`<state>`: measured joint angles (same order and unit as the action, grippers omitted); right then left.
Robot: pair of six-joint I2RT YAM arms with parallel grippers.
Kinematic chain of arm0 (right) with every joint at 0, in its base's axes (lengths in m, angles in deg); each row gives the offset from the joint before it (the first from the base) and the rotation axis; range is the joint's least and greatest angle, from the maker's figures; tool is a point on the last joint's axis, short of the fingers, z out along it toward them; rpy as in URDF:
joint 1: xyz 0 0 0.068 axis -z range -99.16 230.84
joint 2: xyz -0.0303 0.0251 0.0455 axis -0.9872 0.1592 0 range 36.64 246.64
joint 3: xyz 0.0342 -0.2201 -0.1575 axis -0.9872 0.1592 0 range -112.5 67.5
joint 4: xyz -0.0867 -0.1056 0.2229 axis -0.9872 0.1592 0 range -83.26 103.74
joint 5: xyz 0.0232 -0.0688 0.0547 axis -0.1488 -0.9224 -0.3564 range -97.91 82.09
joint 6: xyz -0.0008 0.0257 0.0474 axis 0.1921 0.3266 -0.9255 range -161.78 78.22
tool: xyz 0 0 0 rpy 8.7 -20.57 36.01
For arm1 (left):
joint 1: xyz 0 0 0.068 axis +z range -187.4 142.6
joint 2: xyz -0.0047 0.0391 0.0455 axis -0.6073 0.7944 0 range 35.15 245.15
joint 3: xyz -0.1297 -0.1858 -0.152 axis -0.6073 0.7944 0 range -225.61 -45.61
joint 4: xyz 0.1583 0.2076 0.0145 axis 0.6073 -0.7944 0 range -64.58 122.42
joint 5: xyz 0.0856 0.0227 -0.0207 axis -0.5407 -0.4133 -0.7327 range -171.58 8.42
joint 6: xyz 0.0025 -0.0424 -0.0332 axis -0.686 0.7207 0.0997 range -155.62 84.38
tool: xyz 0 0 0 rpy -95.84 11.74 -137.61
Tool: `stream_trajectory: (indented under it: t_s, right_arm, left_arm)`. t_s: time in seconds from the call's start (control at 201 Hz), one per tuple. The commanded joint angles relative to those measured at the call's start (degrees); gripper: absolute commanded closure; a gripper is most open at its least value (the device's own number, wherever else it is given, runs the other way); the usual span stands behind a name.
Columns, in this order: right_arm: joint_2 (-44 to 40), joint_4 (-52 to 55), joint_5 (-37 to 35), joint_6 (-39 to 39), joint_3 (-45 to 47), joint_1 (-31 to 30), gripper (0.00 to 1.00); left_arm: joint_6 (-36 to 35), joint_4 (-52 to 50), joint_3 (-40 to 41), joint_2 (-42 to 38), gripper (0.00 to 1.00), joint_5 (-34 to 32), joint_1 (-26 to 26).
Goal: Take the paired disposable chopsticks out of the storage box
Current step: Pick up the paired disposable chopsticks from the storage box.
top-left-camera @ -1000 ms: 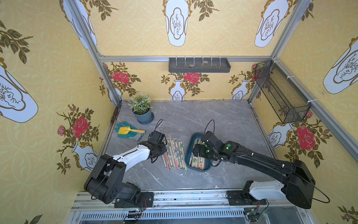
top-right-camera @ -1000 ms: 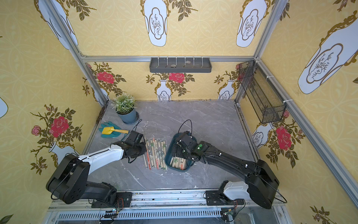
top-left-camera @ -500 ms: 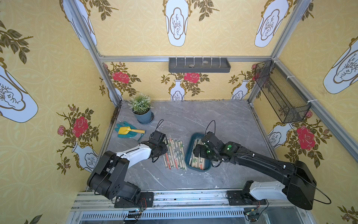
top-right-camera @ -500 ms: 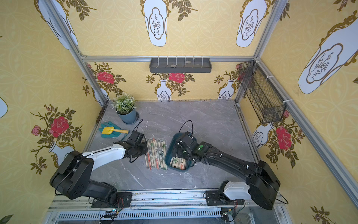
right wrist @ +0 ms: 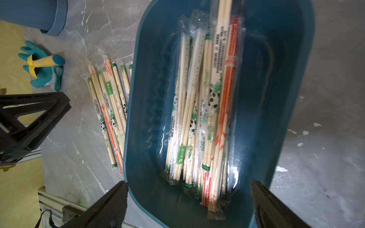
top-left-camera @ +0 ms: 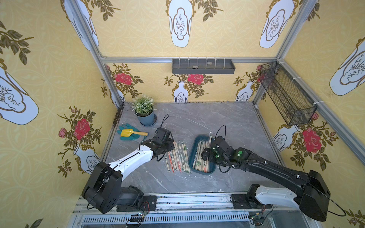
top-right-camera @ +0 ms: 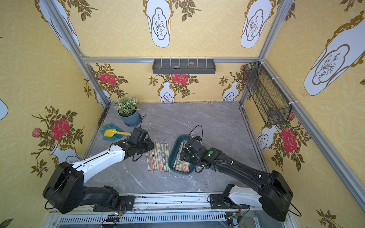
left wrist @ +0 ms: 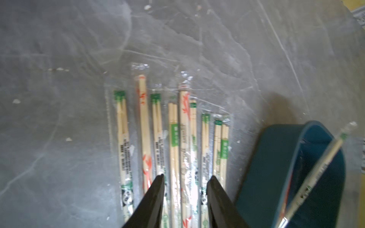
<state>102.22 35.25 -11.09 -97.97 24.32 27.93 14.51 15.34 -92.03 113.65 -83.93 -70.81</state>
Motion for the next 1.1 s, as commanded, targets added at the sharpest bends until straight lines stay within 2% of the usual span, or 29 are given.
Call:
stream_trajectory:
  t_s: [0.0, 0.199, 0.468, 0.692, 1.09]
  right_arm:
    - [-2.83, 0.22, 0.57, -1.75, 1.83, 2.14, 0.02]
    - [-8.96, 2.43, 3.14, -1.35, 5.32, 7.89, 0.03]
    - [-14.32, 5.37, 3.17, -2.80, 8.41, 9.51, 0.03]
    - [-17.47, 6.03, 3.62, -4.35, 10.80, 9.68, 0.03]
    - [-17.93, 5.95, 3.79, -4.20, 10.88, 9.81, 0.03]
  left_arm:
    - [-2.07, -1.43, -4.08, 2.04, 0.58, -1.31, -3.68]
    - [-4.55, -2.10, -15.38, 11.37, 0.57, -2.03, -12.60]
    - [-6.49, -2.07, -29.16, 26.17, 0.57, 1.27, -19.84]
    - [-7.24, -2.43, -35.33, 33.02, 0.57, 3.34, -21.51]
    - [-6.72, -3.03, -38.14, 38.88, 0.57, 4.37, -22.99]
